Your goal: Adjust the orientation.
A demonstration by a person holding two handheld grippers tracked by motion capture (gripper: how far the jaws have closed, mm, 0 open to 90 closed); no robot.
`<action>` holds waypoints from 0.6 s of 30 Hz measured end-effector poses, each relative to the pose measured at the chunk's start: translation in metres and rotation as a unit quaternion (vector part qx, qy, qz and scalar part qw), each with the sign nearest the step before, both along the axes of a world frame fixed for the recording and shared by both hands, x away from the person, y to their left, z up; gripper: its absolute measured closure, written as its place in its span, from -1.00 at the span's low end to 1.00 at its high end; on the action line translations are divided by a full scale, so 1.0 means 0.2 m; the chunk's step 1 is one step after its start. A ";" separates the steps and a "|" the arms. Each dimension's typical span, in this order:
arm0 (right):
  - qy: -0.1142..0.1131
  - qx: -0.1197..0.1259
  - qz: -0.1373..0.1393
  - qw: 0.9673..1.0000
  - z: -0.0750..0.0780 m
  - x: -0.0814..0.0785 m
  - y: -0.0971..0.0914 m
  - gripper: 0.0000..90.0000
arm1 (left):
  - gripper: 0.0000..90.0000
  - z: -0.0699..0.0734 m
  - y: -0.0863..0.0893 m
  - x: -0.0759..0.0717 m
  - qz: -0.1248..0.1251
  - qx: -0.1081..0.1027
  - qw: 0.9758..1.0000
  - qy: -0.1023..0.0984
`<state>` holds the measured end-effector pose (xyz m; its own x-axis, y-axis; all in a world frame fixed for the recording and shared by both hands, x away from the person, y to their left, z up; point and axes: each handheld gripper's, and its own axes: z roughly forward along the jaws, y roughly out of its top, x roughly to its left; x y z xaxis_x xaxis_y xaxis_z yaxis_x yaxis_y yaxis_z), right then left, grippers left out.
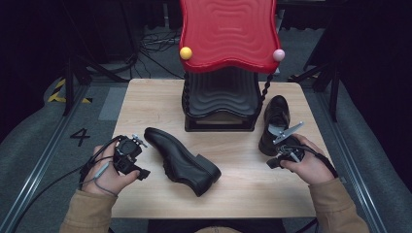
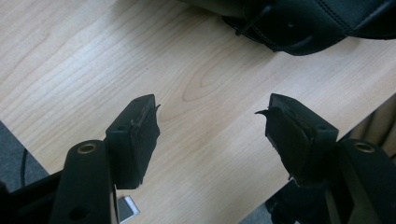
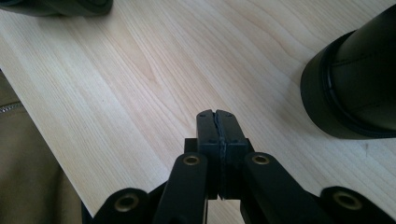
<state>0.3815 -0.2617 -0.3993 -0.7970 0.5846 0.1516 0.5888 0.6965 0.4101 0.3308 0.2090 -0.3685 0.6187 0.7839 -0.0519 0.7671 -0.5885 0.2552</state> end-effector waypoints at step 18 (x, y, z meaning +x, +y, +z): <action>-0.003 0.025 0.046 0.999 0.07 -0.01 0.18 1.00 | -0.15 0.04 0.00 0.01 0.000 -0.058 0.998 0.002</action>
<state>0.3800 -0.2255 -0.3857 -0.8485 0.4999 0.1735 0.5198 0.7261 0.4500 0.3318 0.2098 -0.3602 0.6179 0.7728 -0.1446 0.7684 -0.5548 0.3190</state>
